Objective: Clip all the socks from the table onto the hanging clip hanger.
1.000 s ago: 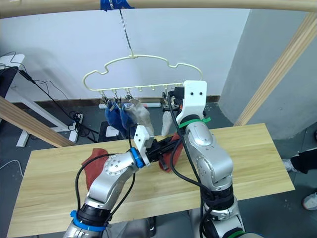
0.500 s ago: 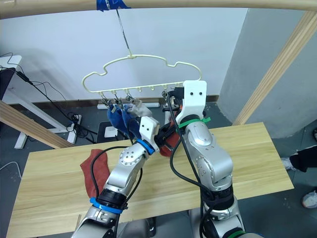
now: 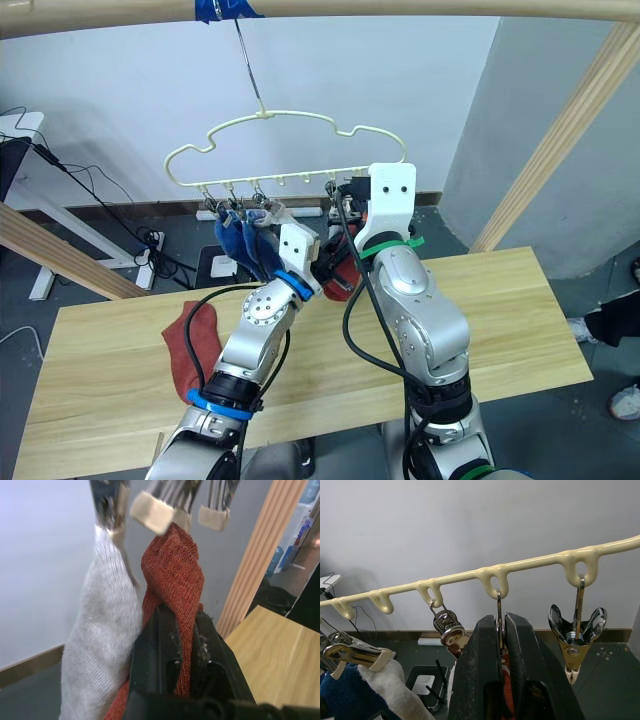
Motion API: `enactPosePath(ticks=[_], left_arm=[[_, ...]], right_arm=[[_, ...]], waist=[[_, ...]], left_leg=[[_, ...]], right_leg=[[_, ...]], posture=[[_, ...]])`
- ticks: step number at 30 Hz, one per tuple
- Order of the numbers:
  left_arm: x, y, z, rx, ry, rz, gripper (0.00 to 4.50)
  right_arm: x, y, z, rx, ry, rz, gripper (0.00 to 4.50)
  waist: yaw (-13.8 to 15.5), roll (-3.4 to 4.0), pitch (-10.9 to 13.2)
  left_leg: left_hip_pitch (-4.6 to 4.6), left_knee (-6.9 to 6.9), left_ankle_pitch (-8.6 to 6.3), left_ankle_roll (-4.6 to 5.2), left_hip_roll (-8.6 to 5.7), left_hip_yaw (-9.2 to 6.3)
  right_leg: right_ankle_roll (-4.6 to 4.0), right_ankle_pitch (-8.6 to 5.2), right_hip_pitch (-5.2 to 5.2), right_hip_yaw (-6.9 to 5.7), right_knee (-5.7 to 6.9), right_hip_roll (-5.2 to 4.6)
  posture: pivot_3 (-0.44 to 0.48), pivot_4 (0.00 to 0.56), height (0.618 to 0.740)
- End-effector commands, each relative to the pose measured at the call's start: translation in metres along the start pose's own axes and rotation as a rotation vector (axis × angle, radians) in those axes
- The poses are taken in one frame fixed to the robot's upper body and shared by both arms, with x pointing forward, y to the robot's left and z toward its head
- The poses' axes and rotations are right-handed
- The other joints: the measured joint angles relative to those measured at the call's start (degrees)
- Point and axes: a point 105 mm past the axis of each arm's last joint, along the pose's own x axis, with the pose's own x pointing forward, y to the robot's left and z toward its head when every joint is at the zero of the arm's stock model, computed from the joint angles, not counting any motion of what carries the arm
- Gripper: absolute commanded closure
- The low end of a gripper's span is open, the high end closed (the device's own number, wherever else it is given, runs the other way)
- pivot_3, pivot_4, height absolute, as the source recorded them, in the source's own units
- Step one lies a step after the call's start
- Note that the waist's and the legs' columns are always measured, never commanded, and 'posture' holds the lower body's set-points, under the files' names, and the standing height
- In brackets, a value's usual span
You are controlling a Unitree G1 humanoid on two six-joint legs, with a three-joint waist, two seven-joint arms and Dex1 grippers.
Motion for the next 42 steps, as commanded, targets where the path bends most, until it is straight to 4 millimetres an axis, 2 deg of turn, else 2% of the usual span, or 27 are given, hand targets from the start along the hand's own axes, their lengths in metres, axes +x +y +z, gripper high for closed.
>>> enactPosePath(ticks=[1,24,27,33,39,41,42], left_arm=[[0.002,0.001,0.010,-0.007,-0.054,0.003,4.49],[0.008,-0.003,0.022,-0.006,-0.093,-0.036,4.49],[0.008,-0.002,0.022,-0.006,-0.092,-0.033,4.50],[0.009,-0.003,0.023,0.002,-0.091,-0.034,4.50],[0.011,0.002,0.028,0.014,-0.101,-0.003,4.50],[0.010,0.003,0.025,0.003,-0.084,-0.005,3.81],[0.009,0.002,0.023,0.007,-0.074,-0.019,3.62]], right_arm=[[-0.003,0.015,0.024,0.014,-0.090,0.044,4.50],[-0.004,0.015,0.020,0.010,-0.079,0.044,4.50],[-0.005,0.015,0.020,0.018,-0.080,0.041,3.67],[-0.005,0.013,0.019,0.011,-0.068,0.042,1.40],[-0.012,0.010,0.020,0.011,-0.059,0.068,1.40],[-0.017,0.009,0.021,-0.011,-0.052,0.096,1.37],[-0.020,0.009,0.020,-0.016,-0.045,0.107,1.37]], waist=[[0.0,0.00,0.0],[0.0,0.00,0.0],[0.0,0.00,0.0],[0.0,0.00,0.0],[-0.1,0.00,0.0],[-0.1,0.00,0.0],[-0.1,0.00,0.0]], left_leg=[[0.00,0.00,0.00,0.00,0.00,0.00],[0.00,0.00,0.00,0.00,0.00,0.00],[0.00,0.00,0.00,0.00,0.00,0.00],[0.00,0.00,0.00,0.00,0.00,0.00],[-0.01,0.00,0.00,0.00,0.00,0.00],[-0.01,0.00,0.00,0.00,0.00,-0.01],[-0.01,0.00,0.00,0.00,0.00,-0.01]], right_leg=[[0.00,0.00,0.00,0.00,0.00,0.00],[0.00,0.00,0.00,0.00,0.00,0.00],[0.00,0.00,0.00,0.00,0.00,0.00],[0.00,0.00,0.00,0.00,0.00,0.00],[0.01,0.00,0.00,0.00,-0.01,0.00],[0.01,0.00,0.00,0.00,-0.01,0.00],[0.01,0.00,0.00,0.00,-0.01,0.00]], posture=[[-0.253,0.268,0.740],[-0.251,0.268,0.740],[-0.251,0.268,0.740],[-0.251,0.268,0.740],[-0.261,0.265,0.740],[-0.269,0.266,0.740],[-0.269,0.266,0.740]])
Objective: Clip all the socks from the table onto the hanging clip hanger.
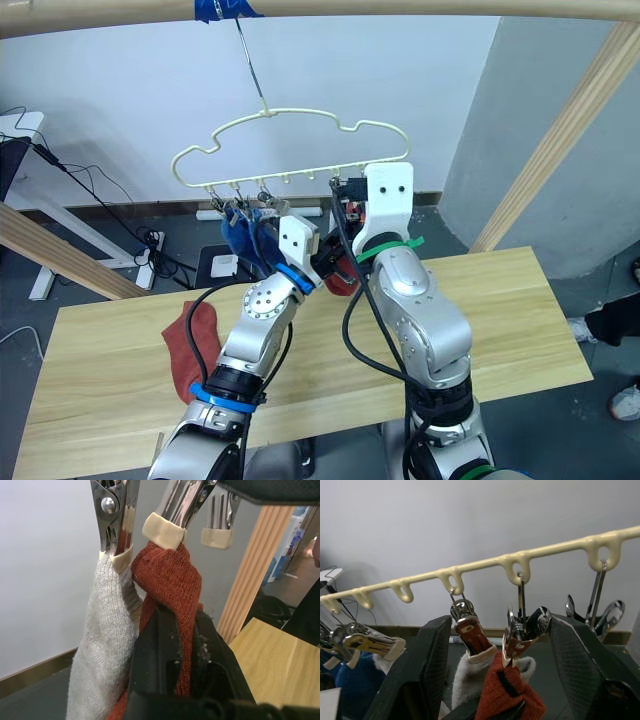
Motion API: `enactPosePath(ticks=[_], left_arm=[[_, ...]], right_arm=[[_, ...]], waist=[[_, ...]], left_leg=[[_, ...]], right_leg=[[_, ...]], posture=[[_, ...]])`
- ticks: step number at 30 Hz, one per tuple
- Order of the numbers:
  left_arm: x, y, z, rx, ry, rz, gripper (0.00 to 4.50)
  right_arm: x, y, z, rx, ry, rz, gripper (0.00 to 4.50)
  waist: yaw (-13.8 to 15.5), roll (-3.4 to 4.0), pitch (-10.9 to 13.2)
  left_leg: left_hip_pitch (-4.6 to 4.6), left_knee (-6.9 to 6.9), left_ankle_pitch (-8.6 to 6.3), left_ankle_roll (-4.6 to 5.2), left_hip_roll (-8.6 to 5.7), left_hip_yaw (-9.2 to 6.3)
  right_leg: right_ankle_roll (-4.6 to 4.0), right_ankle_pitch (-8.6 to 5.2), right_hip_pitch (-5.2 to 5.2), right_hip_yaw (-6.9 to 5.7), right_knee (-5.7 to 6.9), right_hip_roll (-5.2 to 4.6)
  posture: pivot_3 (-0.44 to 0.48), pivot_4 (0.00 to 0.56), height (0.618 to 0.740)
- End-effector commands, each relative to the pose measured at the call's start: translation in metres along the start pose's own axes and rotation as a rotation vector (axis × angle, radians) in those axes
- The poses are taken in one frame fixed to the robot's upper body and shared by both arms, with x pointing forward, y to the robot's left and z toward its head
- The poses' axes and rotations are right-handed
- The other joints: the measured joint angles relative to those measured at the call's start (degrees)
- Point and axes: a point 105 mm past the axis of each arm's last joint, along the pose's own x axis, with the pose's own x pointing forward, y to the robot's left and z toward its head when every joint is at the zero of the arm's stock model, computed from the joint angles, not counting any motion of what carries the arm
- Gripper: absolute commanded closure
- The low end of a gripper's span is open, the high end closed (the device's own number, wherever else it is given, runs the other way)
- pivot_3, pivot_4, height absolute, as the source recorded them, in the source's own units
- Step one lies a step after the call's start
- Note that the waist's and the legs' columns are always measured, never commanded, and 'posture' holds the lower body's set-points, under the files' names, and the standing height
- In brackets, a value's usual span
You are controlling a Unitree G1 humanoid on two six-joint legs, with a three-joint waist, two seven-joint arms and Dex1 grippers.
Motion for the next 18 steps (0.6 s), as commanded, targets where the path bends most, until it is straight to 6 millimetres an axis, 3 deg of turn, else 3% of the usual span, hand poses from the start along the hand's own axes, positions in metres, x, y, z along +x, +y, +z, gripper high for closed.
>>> enactPosePath(ticks=[1,10,14,18], left_arm=[[0.002,-0.001,0.013,0.015,-0.030,-0.026,3.33],[-0.013,-0.014,0.012,0.061,0.004,-0.186,0.55],[-0.025,-0.014,0.019,0.059,0.011,-0.251,0.55],[-0.049,-0.011,0.036,0.081,0.021,-0.364,0.55]], right_arm=[[-0.014,0.004,0.014,-0.003,-0.045,0.068,1.37],[-0.046,-0.005,0.010,-0.156,-0.007,0.172,1.37],[-0.054,-0.016,0.011,-0.240,-0.026,0.133,1.37],[-0.045,-0.029,0.006,-0.274,-0.009,0.059,1.37]], waist=[[0.0,0.00,0.0],[-0.2,0.00,0.0],[-0.3,0.00,0.0],[-1.4,0.00,0.0]], left_leg=[[0.00,0.00,0.00,0.00,0.00,0.00],[0.00,-0.03,0.00,0.00,-0.01,0.00],[0.01,-0.03,0.00,0.00,0.01,0.00],[0.03,-0.02,0.01,-0.01,0.03,0.03]], right_leg=[[0.00,0.00,0.00,0.00,0.00,0.00],[0.02,-0.02,0.01,-0.01,-0.04,0.00],[0.13,-0.08,0.01,0.01,-0.03,0.01],[0.29,-0.18,0.00,0.05,-0.03,0.04]], posture=[[-0.269,0.266,0.740],[-0.277,0.266,0.740],[-0.281,0.267,0.740],[-0.278,0.269,0.740]])
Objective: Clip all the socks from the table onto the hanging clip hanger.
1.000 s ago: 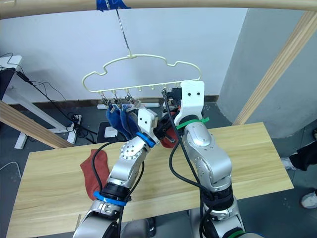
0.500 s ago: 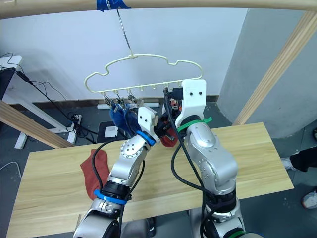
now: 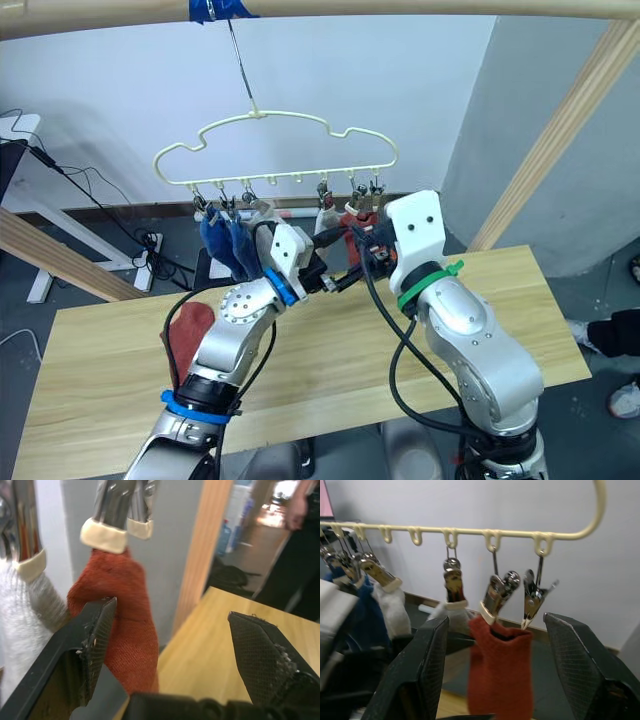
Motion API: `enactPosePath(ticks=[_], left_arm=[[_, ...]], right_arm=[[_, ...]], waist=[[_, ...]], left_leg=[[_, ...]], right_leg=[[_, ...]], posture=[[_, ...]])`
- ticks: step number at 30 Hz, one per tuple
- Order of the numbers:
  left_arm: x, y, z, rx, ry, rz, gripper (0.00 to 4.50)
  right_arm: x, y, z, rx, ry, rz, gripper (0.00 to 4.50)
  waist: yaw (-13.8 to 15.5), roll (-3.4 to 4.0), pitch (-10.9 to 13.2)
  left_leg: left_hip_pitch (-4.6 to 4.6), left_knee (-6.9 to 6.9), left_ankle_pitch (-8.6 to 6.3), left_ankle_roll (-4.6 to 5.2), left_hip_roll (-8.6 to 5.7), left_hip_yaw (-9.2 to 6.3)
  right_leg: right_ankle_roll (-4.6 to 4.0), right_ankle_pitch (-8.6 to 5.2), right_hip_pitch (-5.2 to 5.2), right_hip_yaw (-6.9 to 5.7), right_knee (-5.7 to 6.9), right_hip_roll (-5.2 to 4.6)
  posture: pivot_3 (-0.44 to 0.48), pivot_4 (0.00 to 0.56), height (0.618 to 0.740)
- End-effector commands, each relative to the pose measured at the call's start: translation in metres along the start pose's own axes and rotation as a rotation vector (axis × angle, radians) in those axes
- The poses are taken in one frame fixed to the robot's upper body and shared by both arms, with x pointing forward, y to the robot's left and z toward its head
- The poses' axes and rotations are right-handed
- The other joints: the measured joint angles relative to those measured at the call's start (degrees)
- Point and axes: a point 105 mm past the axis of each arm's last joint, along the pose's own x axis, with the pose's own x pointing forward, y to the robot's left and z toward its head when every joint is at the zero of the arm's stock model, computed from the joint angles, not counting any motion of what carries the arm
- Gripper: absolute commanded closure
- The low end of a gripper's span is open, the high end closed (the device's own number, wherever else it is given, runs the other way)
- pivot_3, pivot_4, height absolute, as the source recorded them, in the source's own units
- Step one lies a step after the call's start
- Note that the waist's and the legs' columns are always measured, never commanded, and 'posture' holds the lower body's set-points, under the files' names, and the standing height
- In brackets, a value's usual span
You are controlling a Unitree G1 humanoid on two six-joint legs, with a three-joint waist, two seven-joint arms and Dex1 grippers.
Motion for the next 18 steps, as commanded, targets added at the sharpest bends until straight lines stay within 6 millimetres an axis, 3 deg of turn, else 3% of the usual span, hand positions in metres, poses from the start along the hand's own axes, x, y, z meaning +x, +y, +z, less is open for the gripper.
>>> enactPosePath(ticks=[1,5,8,10,18], left_arm=[[-0.018,-0.005,0.031,0.019,-0.063,-0.100,0.55],[-0.036,-0.001,0.050,-0.018,-0.070,-0.145,0.55],[-0.044,0.009,0.058,0.022,-0.039,-0.125,0.51],[-0.047,0.010,0.061,0.025,-0.028,-0.128,0.51],[-0.048,0.012,0.066,0.042,-0.014,-0.114,0.51]], right_arm=[[0.004,-0.007,0.007,-0.032,-0.047,-0.046,1.37],[0.012,-0.011,0.003,-0.040,-0.042,-0.063,1.37],[0.016,-0.016,0.000,-0.029,-0.036,-0.087,1.93],[0.018,-0.016,-0.001,-0.028,-0.035,-0.083,2.59],[0.027,-0.015,-0.005,0.002,-0.025,-0.081,2.59]], waist=[[-0.4,0.00,0.0],[-0.4,0.00,0.0],[-0.3,0.00,0.0],[-0.3,0.00,0.0],[-0.2,0.00,0.0]], left_leg=[[0.02,0.00,0.00,0.00,0.00,0.01],[0.02,0.00,0.01,0.00,0.02,0.02],[0.01,0.00,0.00,0.00,0.01,0.01],[0.00,0.00,0.00,0.00,0.00,0.02],[-0.01,-0.03,0.00,0.01,0.00,0.00]], right_leg=[[0.00,0.00,0.01,0.01,0.01,0.00],[0.01,-0.01,0.00,0.01,0.00,0.01],[0.01,-0.01,0.00,0.01,-0.02,0.01],[0.02,-0.01,0.00,0.02,-0.04,0.00],[0.00,0.00,-0.01,0.02,-0.03,-0.02]], posture=[[-0.278,0.269,0.740],[-0.260,0.269,0.740],[-0.241,0.268,0.740],[-0.235,0.267,0.740],[-0.224,0.263,0.740]])
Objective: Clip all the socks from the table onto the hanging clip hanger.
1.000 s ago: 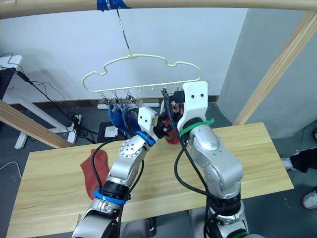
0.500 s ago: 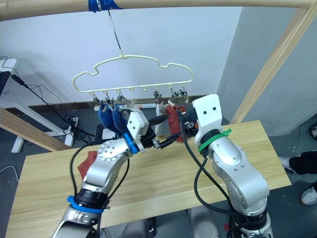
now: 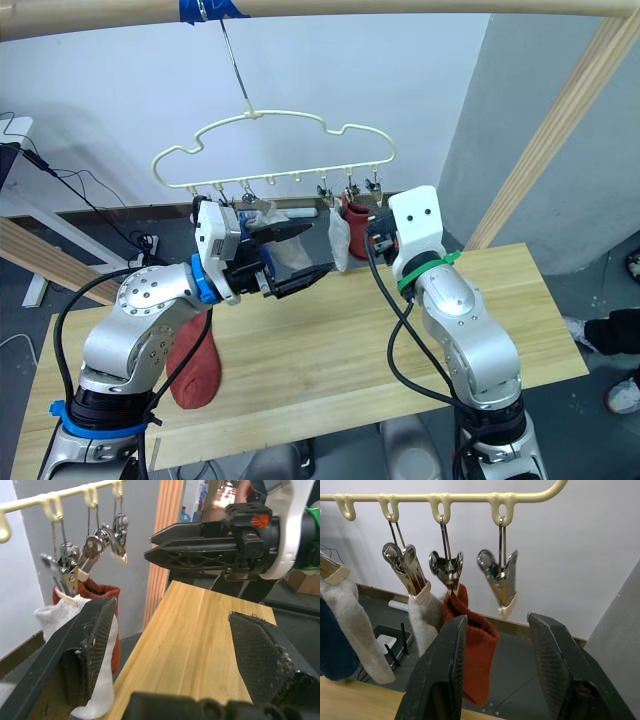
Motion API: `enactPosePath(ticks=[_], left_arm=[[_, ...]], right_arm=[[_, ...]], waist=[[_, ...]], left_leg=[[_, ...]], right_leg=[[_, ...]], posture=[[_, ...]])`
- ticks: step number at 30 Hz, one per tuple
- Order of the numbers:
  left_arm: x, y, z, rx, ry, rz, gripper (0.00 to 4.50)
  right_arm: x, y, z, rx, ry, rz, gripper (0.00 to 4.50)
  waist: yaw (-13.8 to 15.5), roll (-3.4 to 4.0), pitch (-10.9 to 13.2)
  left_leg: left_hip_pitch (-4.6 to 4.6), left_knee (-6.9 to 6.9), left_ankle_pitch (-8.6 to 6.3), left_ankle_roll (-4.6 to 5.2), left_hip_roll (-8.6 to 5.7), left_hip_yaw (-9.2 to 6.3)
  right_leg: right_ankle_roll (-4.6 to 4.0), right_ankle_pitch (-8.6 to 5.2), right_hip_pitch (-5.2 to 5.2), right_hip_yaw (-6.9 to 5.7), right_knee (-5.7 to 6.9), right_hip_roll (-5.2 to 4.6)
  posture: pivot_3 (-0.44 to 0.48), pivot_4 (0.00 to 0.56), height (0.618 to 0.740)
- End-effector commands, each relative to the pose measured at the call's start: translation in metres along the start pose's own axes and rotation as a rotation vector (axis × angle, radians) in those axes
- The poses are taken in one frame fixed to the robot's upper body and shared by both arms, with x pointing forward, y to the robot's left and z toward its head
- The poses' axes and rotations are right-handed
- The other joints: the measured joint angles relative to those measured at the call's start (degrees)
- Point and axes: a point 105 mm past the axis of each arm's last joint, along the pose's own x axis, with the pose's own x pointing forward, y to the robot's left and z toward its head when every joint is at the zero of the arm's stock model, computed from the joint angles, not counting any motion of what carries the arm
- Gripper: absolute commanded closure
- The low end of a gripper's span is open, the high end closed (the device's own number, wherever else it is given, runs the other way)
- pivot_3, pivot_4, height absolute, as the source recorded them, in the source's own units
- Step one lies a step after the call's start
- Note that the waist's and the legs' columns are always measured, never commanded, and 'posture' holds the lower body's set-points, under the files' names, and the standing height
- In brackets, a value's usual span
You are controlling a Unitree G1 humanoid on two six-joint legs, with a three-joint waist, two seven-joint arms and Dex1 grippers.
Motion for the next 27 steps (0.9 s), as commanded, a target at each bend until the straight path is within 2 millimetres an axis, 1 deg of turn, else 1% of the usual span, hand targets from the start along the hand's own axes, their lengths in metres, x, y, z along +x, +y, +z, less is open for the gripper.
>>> enactPosePath(ticks=[1,3,6,7,10,22,27], left_arm=[[-0.001,0.001,0.015,0.052,-0.035,0.008,0.51],[-0.001,0.002,0.016,0.061,-0.031,0.014,0.51],[-0.001,0.003,0.015,0.061,-0.024,0.012,0.51],[-0.001,0.003,0.015,0.061,-0.024,0.013,0.51],[0.000,0.004,0.015,0.066,-0.021,0.018,0.51],[0.002,0.007,0.014,0.077,-0.017,0.024,0.51],[0.003,0.009,0.014,0.084,-0.016,0.021,0.51]], right_arm=[[0.002,-0.002,0.013,0.014,-0.061,-0.012,2.59],[0.003,-0.002,0.013,0.020,-0.064,-0.014,2.59],[0.006,-0.001,0.013,0.010,-0.061,-0.011,2.05],[0.007,-0.001,0.012,0.006,-0.059,-0.011,1.77],[0.009,0.000,0.013,0.006,-0.063,-0.014,1.77],[0.025,0.002,0.015,0.032,-0.091,-0.041,1.77],[0.031,-0.002,0.016,0.051,-0.110,-0.074,1.77]], waist=[[0.0,0.00,0.0],[0.0,0.00,0.0],[0.0,0.00,0.0],[0.1,0.00,0.0],[0.1,0.00,0.0],[0.1,0.00,0.0],[0.1,0.00,0.0]], left_leg=[[0.01,0.00,0.00,0.00,0.00,0.00],[0.01,0.01,0.00,0.00,0.00,-0.01],[0.01,0.01,0.00,0.00,0.00,0.01],[0.00,0.01,0.00,0.00,0.00,0.01],[0.00,0.00,0.00,0.00,0.00,0.00],[0.00,0.01,0.00,0.00,0.00,0.00],[0.00,0.00,0.00,0.00,0.00,0.00]], right_leg=[[0.00,0.00,0.00,-0.01,0.01,0.00],[0.00,0.00,0.00,-0.01,0.01,0.00],[-0.01,0.01,0.00,0.01,0.01,0.00],[-0.05,0.03,0.00,0.00,0.01,0.00],[-0.25,0.15,-0.01,-0.01,0.01,0.00],[-0.27,0.16,-0.01,-0.01,0.02,0.00],[-0.28,0.17,-0.01,-0.01,0.02,0.00]], posture=[[-0.224,0.263,0.740],[-0.223,0.262,0.740],[-0.220,0.260,0.740],[-0.219,0.261,0.740],[-0.219,0.261,0.740],[-0.213,0.254,0.740],[-0.211,0.252,0.740]])
